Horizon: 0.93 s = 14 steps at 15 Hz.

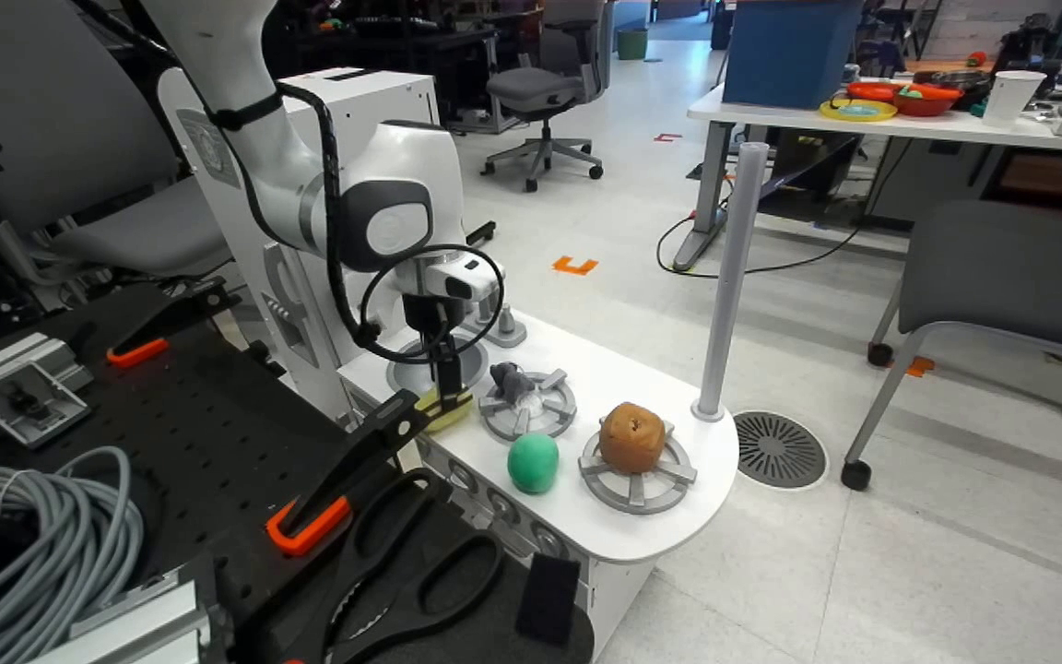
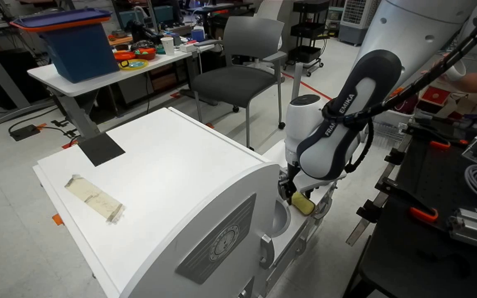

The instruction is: Remove the yellow plush from the sink

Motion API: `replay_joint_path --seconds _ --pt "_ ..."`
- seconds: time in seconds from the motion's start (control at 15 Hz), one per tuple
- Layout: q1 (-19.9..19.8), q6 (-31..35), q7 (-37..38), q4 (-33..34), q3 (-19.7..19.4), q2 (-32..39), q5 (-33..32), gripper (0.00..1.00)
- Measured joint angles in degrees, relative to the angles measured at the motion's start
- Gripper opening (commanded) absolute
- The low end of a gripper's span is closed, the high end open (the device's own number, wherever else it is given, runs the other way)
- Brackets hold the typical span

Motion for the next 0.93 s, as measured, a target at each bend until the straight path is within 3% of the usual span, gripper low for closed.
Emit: replay_joint_path --seconds 0.4,0.8,0.93 --pt "0.12 -2.88 0.0 1.04 0.91 -0.36 0.2 1.0" --pt "-0.29 -25.16 0.02 -3.91 0.86 -9.65 0.2 1.0" --pt "-0.46 -27.19 0.01 -5.34 0.86 -11.93 0.2 1.0"
